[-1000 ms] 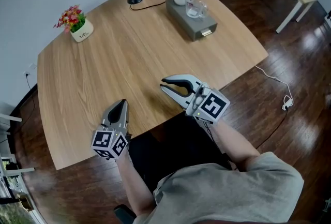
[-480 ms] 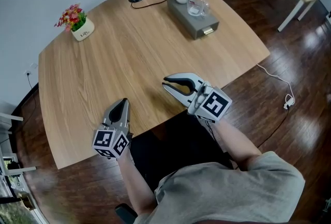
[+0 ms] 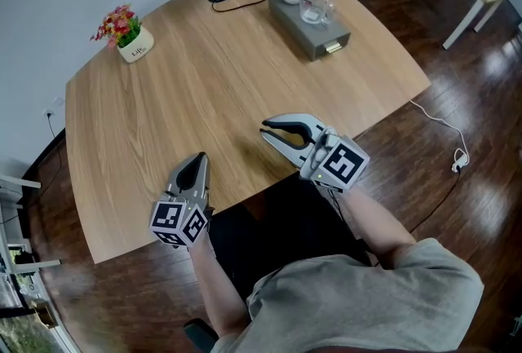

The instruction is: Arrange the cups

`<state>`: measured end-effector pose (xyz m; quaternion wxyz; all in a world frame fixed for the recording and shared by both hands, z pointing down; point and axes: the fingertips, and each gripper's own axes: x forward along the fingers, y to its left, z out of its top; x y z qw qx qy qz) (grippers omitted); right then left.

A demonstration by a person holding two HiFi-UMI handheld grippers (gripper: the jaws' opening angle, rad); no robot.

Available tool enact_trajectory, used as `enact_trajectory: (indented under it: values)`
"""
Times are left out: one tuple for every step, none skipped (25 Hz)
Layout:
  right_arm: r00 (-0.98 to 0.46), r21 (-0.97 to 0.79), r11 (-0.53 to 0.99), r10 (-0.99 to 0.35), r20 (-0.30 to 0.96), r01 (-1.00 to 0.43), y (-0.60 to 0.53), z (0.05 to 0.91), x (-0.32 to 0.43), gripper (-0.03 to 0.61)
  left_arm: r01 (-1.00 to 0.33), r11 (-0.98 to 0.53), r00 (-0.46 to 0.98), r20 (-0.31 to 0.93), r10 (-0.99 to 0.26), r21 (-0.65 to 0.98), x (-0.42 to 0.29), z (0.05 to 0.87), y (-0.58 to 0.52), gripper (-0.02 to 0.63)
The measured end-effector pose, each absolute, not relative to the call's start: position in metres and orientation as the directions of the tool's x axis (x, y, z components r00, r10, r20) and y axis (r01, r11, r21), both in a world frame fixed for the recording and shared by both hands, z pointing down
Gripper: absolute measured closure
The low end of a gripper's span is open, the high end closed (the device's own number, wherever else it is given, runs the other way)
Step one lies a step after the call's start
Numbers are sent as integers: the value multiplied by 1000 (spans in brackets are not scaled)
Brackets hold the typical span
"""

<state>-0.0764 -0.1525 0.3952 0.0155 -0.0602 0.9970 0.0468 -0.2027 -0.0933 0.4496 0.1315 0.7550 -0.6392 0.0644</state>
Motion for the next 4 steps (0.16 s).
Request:
enact_trajectory:
  values:
    - [-992, 88, 989, -119, -34, -121, -152, 395, -76, 534, -982, -148, 175, 265, -948, 117, -202, 450, -93, 604]
    - [-992, 85, 989, -119, -32, -121, -152, 395, -76, 534, -982, -148, 175, 265, -948, 117, -202, 450, -93, 604]
    - [-992, 83, 989, -119, -30, -121, -152, 395, -76, 534, -982, -148, 175, 265, -948, 118, -201, 450, -93, 604]
    - [-993, 81, 989, -119, -28, -121, -152, 395, -75, 534, -982, -148, 175, 265, -948, 118, -201, 450, -93, 604]
